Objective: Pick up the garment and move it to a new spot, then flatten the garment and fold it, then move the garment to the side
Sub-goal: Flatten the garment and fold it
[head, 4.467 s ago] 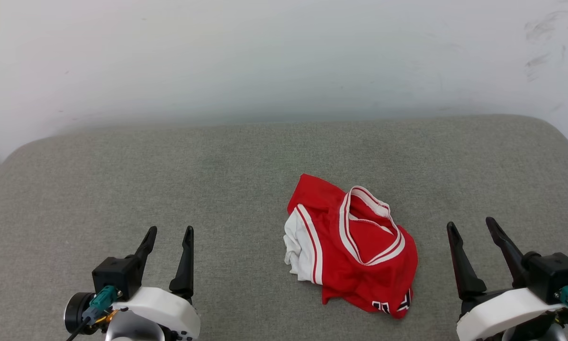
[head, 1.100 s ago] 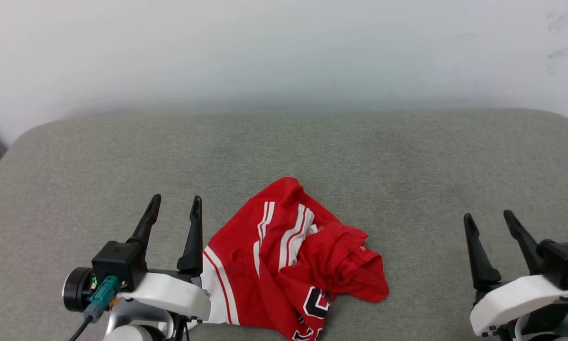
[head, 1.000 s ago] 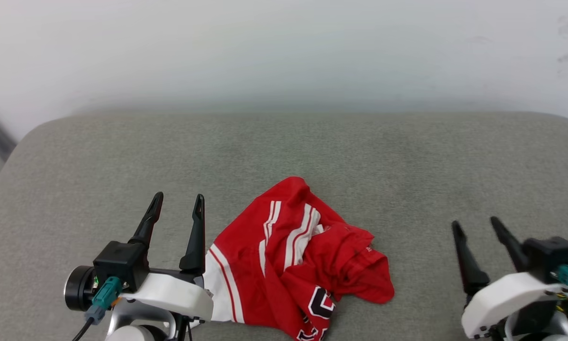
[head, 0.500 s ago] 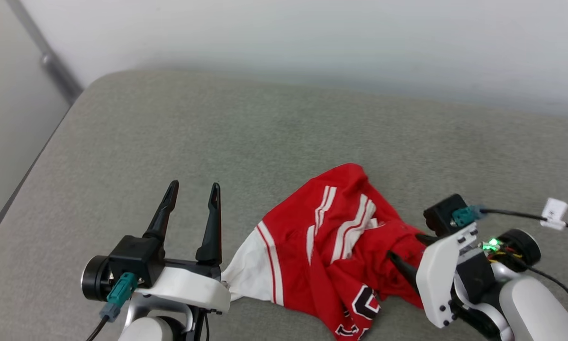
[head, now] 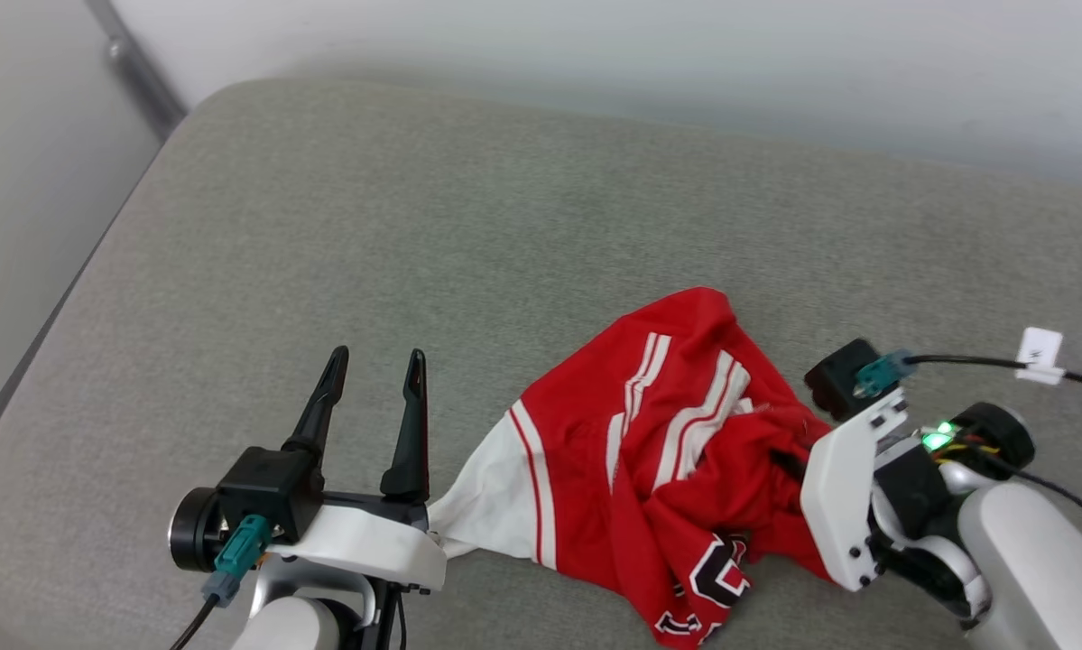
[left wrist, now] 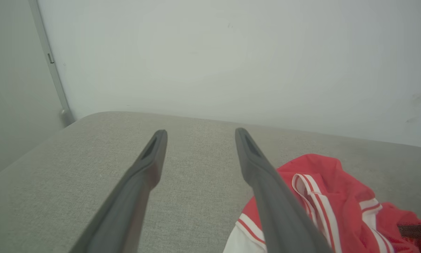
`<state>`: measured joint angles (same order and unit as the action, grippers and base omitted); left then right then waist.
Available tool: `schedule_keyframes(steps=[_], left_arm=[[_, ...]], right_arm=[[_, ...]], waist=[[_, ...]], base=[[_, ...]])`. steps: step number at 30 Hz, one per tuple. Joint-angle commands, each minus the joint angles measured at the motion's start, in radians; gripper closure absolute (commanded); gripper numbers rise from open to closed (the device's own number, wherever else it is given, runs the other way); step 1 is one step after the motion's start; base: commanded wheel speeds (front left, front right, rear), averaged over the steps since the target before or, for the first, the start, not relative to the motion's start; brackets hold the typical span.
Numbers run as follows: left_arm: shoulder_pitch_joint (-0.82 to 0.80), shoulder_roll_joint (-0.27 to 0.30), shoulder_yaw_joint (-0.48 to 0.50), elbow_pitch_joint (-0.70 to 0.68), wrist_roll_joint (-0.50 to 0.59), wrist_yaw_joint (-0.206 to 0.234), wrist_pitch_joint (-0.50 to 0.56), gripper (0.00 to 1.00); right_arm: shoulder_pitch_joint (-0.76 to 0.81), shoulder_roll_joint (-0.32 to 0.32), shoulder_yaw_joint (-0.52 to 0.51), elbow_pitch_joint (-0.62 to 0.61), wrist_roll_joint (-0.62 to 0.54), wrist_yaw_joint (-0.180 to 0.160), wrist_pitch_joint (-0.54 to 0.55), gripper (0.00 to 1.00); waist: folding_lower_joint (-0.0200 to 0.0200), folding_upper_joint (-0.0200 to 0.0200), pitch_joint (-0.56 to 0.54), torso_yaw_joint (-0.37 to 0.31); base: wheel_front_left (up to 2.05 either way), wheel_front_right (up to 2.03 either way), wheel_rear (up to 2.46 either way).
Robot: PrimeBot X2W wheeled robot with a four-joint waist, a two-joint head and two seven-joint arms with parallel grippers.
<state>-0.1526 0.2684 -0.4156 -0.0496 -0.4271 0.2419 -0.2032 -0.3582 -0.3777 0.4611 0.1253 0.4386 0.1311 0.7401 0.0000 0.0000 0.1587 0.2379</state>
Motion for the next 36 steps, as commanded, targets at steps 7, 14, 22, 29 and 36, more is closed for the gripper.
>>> schedule_keyframes(steps=[7, 14, 22, 29, 36], left_arm=[[-0.002, 0.022, 0.009, -0.005, -0.006, 0.003, 0.008, 0.0], [0.019, 0.034, 0.006, -0.004, -0.014, 0.009, 0.029, 0.0], [0.032, 0.041, -0.004, -0.006, -0.019, 0.015, 0.051, 0.0], [0.058, 0.052, -0.004, -0.002, -0.03, 0.02, 0.062, 0.0], [0.062, 0.051, -0.003, 0.0, -0.04, 0.023, 0.063, 0.0]], right_arm=[[0.084, -0.008, -0.163, -0.098, -0.037, -0.001, -0.075, 1.0], [0.357, 0.073, -0.321, -0.174, -0.087, -0.001, -0.063, 1.0], [0.511, 0.208, -0.332, -0.111, -0.098, -0.001, -0.175, 0.0], [0.499, 0.221, -0.334, -0.191, -0.08, -0.001, -0.384, 0.0], [0.464, 0.175, -0.349, -0.283, -0.041, -0.001, -0.342, 0.0]], waist=[[0.0, 0.0, -0.035, -0.115], [0.0, 0.0, -0.065, -0.19], [0.0, 0.0, -0.088, -0.221], [0.0, 0.0, -0.119, -0.234], [0.0, 0.0, -0.133, -0.223]], base=[[0.0, 0.0, 0.0], [0.0, 0.0, 0.0], [0.0, 0.0, 0.0], [0.0, 0.0, 0.0], [0.0, 0.0, 0.0]])
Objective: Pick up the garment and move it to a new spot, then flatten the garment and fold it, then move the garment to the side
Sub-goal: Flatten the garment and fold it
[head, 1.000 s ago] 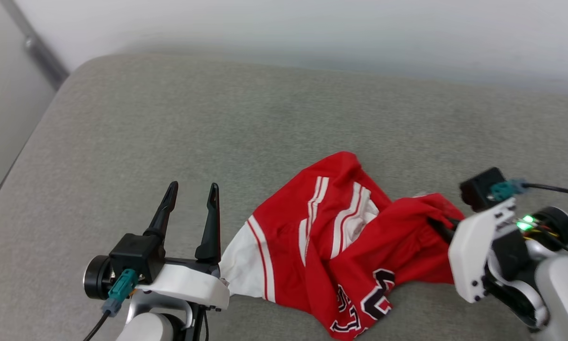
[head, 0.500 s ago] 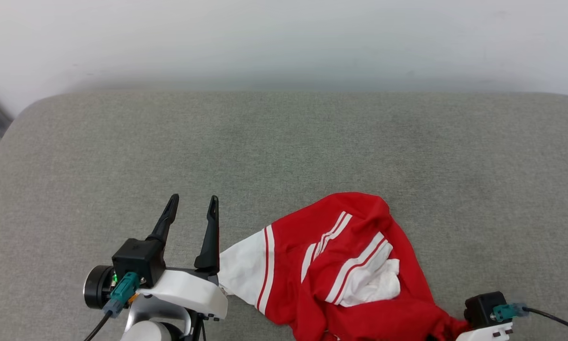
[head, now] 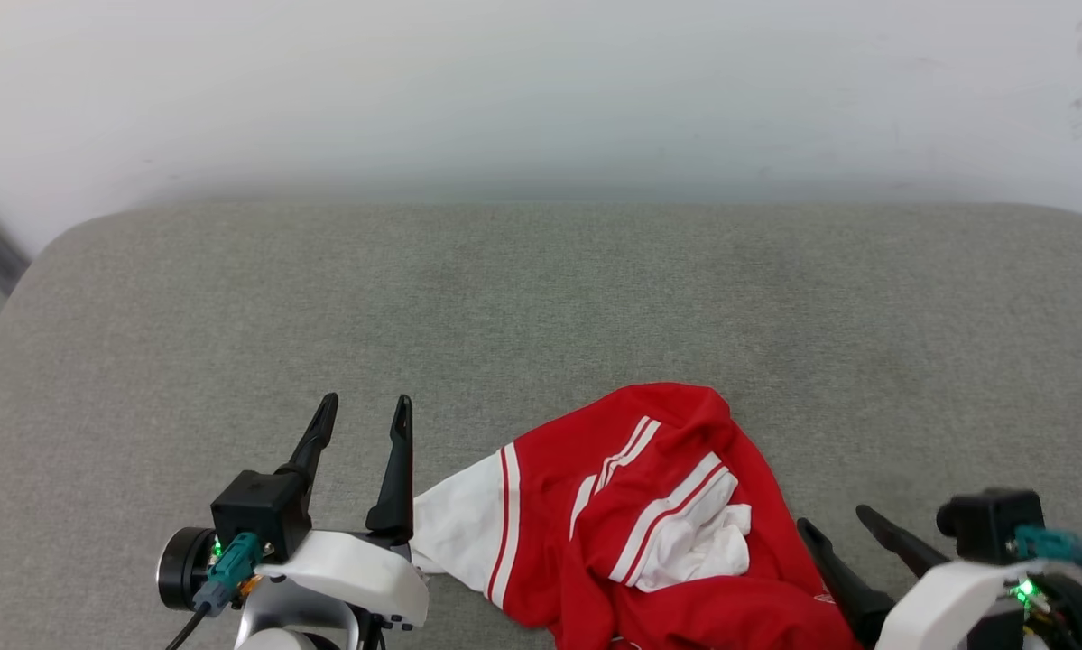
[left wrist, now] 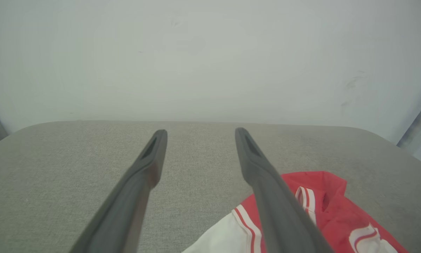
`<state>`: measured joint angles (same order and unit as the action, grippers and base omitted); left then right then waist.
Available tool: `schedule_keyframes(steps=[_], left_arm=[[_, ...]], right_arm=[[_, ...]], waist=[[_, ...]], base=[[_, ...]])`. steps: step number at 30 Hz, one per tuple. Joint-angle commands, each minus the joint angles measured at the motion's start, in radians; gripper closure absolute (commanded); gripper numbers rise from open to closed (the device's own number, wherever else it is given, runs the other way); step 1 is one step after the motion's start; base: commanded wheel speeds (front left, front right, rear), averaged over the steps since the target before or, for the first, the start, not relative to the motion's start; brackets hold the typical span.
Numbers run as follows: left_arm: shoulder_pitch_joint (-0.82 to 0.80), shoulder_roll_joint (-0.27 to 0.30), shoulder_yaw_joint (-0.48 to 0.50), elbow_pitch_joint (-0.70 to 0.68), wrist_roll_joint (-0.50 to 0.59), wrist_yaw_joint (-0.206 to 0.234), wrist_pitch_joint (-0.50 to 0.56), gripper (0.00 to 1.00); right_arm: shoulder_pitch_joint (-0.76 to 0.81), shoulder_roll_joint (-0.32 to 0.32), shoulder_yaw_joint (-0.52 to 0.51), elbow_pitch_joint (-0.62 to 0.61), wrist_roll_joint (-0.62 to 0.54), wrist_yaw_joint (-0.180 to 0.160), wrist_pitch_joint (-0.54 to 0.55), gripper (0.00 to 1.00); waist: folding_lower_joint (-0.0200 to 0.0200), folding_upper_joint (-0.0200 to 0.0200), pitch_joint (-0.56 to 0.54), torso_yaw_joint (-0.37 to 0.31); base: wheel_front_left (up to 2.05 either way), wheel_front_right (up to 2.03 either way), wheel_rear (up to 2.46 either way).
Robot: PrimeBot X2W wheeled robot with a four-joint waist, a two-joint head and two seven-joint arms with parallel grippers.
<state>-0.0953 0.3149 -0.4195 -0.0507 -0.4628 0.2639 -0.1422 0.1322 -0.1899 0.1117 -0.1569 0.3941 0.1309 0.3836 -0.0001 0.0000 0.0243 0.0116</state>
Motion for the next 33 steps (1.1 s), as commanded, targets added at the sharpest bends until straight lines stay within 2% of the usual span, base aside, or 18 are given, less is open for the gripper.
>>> schedule_keyframes(steps=[1, 11, 21, 22, 23, 24, 30, 33], left_arm=[[0.002, 0.002, -0.001, 0.0, -0.005, 0.001, 0.001, 0.0], [-0.056, -0.017, -0.006, 0.009, 0.0, -0.007, -0.023, 0.0], [-0.08, -0.038, -0.009, 0.041, -0.008, -0.015, -0.057, 0.0], [-0.081, -0.04, -0.009, 0.045, -0.01, -0.015, -0.057, 0.0], [-0.082, -0.041, -0.007, 0.049, -0.012, -0.015, -0.061, 0.0], [-0.081, -0.042, -0.006, 0.052, -0.013, -0.014, -0.064, 0.0], [-0.061, -0.031, 0.003, 0.062, -0.017, -0.006, -0.068, 0.0], [-0.067, -0.026, 0.002, 0.059, -0.011, -0.002, -0.064, 0.0]], right_arm=[[-0.041, -0.026, 0.004, 0.007, 0.017, 0.0, 0.049, 0.0], [-0.202, -0.145, 0.101, 0.088, 0.136, 0.0, 0.424, 0.0], [-0.27, -0.164, 0.187, 0.196, 0.181, 0.0, 0.54, 0.0], [-0.275, -0.16, 0.191, 0.202, 0.189, 0.0, 0.541, 0.38], [-0.283, -0.159, 0.195, 0.199, 0.19, 0.0, 0.53, 0.84], [-0.288, -0.162, 0.195, 0.196, 0.192, 0.0, 0.524, 1.0], [-0.327, -0.179, 0.161, 0.132, 0.177, 0.0, 0.454, 1.0], [-0.347, -0.193, 0.095, 0.09, 0.126, 0.0, 0.395, 1.0]], waist=[[0.0001, 0.0, 0.004, 0.008], [0.0001, 0.0, 0.072, 0.113], [0.0001, 0.0, 0.127, 0.162], [0.0001, 0.0, 0.129, 0.162], [0.0001, 0.0, 0.13, 0.162], [0.0001, 0.0, 0.131, 0.16], [0.0001, 0.0, 0.115, 0.127], [0.0001, 0.0, 0.112, 0.108]], base=[[0.0, 0.0, 0.0], [0.0, 0.0, 0.0], [0.0, 0.0, 0.0], [0.0, 0.0, 0.0], [0.0, 0.0, 0.0], [0.0, 0.0, 0.0], [0.0, 0.0, 0.0], [0.0, 0.0, 0.0]])
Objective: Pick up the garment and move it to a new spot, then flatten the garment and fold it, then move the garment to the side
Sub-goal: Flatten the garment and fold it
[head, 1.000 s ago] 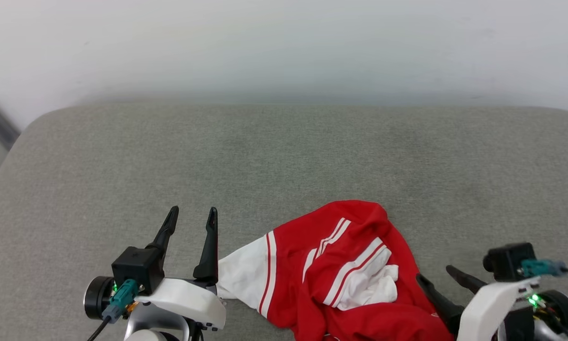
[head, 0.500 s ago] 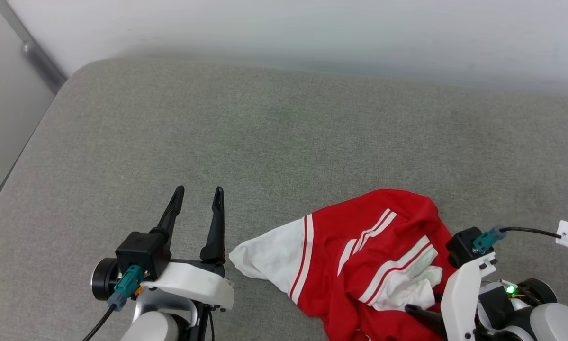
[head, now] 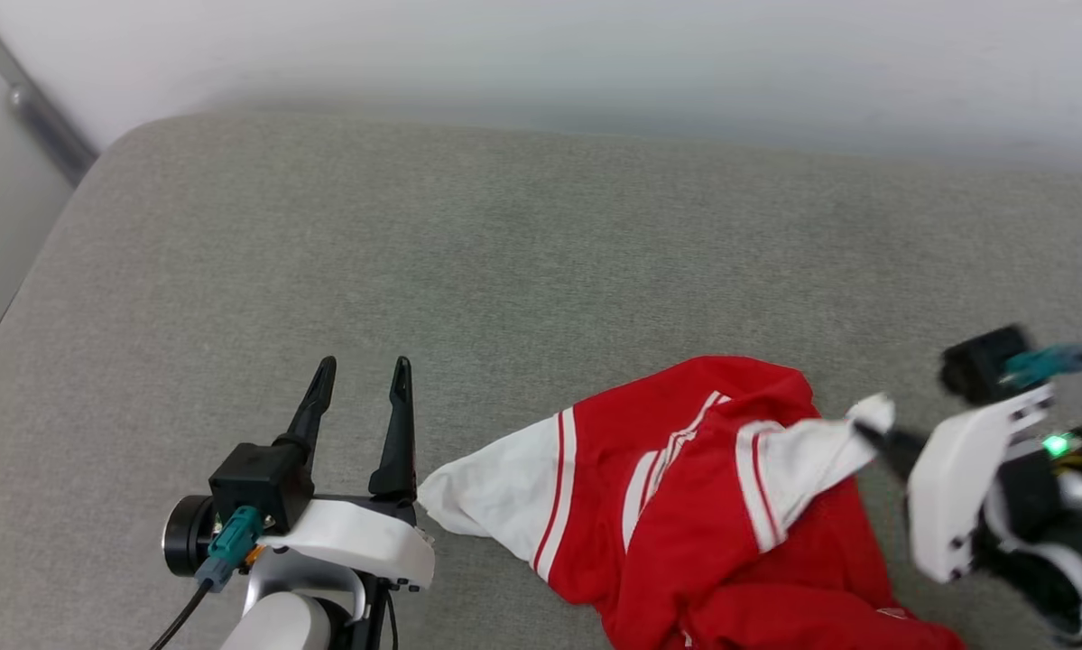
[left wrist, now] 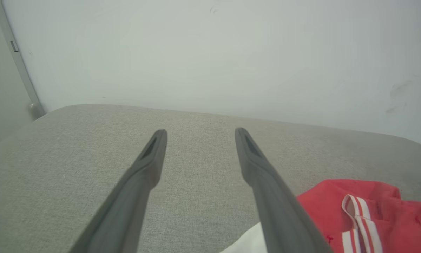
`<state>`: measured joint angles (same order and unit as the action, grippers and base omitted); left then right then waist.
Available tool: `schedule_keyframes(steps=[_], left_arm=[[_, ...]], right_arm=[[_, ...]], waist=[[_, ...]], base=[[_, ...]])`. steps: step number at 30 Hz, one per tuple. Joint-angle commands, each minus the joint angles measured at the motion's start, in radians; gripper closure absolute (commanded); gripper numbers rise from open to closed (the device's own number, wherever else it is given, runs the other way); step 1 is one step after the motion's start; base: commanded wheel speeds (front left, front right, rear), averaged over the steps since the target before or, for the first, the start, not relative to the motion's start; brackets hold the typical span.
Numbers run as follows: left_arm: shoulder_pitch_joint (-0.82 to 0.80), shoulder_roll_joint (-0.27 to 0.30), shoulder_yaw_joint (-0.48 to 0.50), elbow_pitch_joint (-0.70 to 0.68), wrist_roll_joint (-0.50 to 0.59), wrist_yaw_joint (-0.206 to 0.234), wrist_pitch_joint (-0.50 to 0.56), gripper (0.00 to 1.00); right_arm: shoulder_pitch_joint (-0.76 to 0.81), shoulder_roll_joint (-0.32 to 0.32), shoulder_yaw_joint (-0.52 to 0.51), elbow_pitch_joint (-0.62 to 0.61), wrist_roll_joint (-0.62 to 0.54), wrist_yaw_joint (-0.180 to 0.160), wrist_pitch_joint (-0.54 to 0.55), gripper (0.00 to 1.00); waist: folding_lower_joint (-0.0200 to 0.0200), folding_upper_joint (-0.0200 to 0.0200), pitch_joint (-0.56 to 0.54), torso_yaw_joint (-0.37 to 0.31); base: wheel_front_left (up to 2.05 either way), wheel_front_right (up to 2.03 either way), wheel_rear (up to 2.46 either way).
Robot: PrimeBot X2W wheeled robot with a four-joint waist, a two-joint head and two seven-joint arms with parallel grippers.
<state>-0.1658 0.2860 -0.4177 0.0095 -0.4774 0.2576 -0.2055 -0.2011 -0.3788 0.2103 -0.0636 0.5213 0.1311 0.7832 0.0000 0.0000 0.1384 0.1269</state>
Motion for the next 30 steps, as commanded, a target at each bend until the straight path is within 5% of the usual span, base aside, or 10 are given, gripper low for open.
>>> schedule_keyframes(steps=[1, 8, 17, 18, 19, 30], left_arm=[[0.001, 0.005, 0.001, -0.003, 0.004, 0.004, 0.001, 0.0], [0.0, 0.01, -0.003, -0.009, 0.001, 0.009, 0.01, 0.0], [0.004, 0.015, -0.005, -0.006, -0.009, 0.013, 0.02, 0.0], [0.005, 0.017, -0.004, -0.006, -0.01, 0.014, 0.022, 0.0], [0.006, 0.018, -0.002, -0.006, -0.01, 0.015, 0.022, 0.0], [0.043, 0.036, 0.001, -0.004, -0.026, 0.025, 0.036, 0.0]], right_arm=[[-0.02, -0.008, -0.034, -0.015, -0.024, -0.001, -0.027, 1.0], [0.018, 0.014, -0.295, 0.015, -0.133, -0.001, -0.133, 1.0], [0.119, 0.11, -0.478, 0.342, -0.142, -0.001, -0.297, 1.0], [0.119, 0.119, -0.481, 0.377, -0.142, -0.001, -0.32, 0.55], [0.113, 0.128, -0.481, 0.4, -0.136, -0.001, -0.349, 0.0], [0.115, 0.118, -0.443, 0.38, -0.164, -0.001, -0.619, 0.0]], waist=[[0.0, 0.0, -0.002, -0.015], [0.0, 0.0, 0.002, -0.055], [0.0, 0.0, 0.01, -0.067], [0.0, 0.0, 0.011, -0.068], [0.0, 0.0, 0.011, -0.07], [0.0, 0.0, -0.047, -0.091]], base=[[0.0, 0.0, 0.0], [0.0, 0.0, 0.0], [0.0, 0.0, 0.0], [0.0, 0.0, 0.0], [0.0, 0.0, 0.0], [0.0, 0.0, 0.0]])
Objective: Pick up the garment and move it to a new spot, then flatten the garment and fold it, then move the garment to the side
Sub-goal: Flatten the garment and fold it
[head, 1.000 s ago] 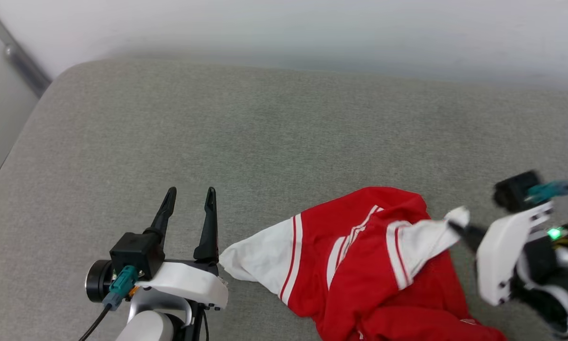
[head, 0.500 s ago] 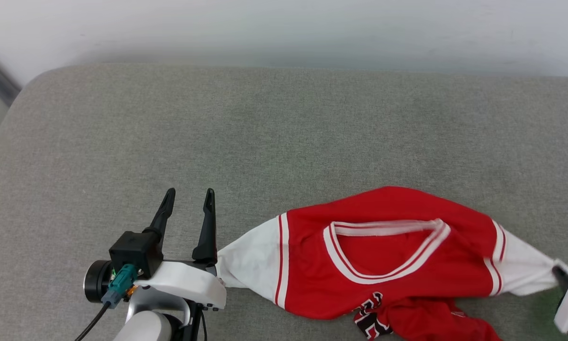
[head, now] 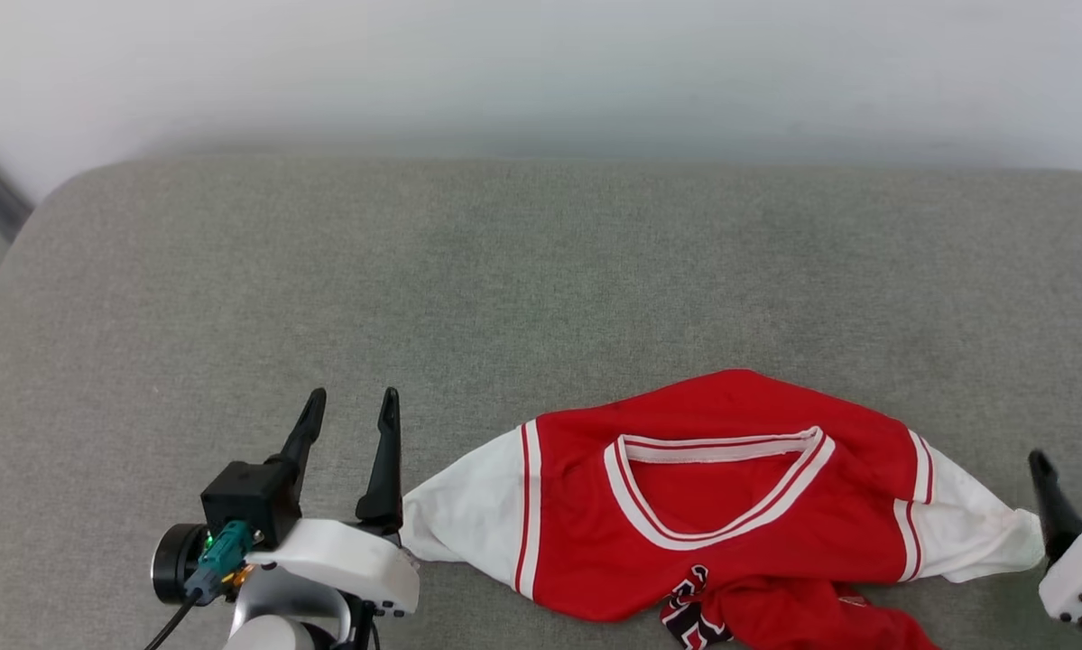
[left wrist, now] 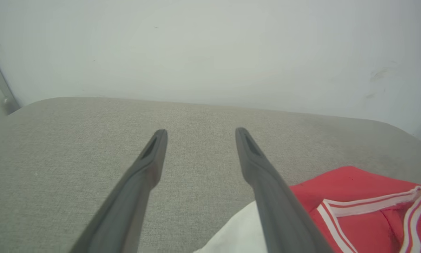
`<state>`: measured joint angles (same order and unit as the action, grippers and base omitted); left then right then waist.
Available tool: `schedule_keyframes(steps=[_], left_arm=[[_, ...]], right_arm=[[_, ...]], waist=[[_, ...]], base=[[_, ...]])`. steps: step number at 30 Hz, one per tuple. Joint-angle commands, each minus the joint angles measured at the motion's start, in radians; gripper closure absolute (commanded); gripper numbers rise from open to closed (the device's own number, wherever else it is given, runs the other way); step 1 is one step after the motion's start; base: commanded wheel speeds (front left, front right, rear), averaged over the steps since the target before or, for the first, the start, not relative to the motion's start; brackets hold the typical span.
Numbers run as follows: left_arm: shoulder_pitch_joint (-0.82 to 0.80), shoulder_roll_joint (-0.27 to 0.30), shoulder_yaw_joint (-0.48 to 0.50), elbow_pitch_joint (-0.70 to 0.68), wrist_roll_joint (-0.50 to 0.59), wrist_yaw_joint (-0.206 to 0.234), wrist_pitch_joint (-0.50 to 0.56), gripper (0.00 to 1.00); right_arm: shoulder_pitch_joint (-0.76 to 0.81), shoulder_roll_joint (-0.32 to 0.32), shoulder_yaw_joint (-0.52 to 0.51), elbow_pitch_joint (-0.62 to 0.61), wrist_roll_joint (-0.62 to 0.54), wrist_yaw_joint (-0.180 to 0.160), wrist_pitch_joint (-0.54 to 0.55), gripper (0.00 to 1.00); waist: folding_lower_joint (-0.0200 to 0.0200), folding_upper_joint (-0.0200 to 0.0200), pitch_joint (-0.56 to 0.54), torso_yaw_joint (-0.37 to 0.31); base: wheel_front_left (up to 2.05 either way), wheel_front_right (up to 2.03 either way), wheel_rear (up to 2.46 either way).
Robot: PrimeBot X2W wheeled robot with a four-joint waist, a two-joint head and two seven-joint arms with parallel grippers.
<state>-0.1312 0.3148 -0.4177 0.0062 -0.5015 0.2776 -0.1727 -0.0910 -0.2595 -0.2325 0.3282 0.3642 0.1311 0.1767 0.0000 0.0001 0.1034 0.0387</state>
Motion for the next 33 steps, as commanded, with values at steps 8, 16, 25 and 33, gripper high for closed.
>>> schedule_keyframes(steps=[8, 16, 25, 33], left_arm=[[0.048, 0.033, 0.015, -0.007, -0.018, 0.013, 0.018, 0.0], [0.086, 0.076, 0.017, 0.009, -0.041, 0.013, 0.089, 0.0], [0.015, 0.173, -0.023, 0.034, -0.131, -0.083, 0.373, 0.0], [-0.036, 0.219, -0.049, 0.07, -0.218, -0.137, 0.586, 0.0]], right_arm=[[0.062, 0.074, 0.029, -0.21, -0.104, -0.001, -0.133, 0.0], [0.164, 0.159, 0.114, -0.407, -0.149, -0.001, -0.118, 0.0], [0.204, 0.188, 0.199, -0.574, -0.168, -0.001, -0.088, 0.0], [0.178, 0.192, 0.245, -0.615, -0.155, -0.001, -0.096, 0.0]], waist=[[0.0, -0.0001, -0.069, -0.017], [0.0, -0.0001, -0.107, -0.048], [0.0, -0.0001, -0.074, -0.117], [0.0, -0.0001, 0.002, -0.181]], base=[[0.0, 0.0, 0.0], [0.0, 0.0, 0.0], [0.0, 0.0, 0.0], [0.0, 0.0, 0.0]])
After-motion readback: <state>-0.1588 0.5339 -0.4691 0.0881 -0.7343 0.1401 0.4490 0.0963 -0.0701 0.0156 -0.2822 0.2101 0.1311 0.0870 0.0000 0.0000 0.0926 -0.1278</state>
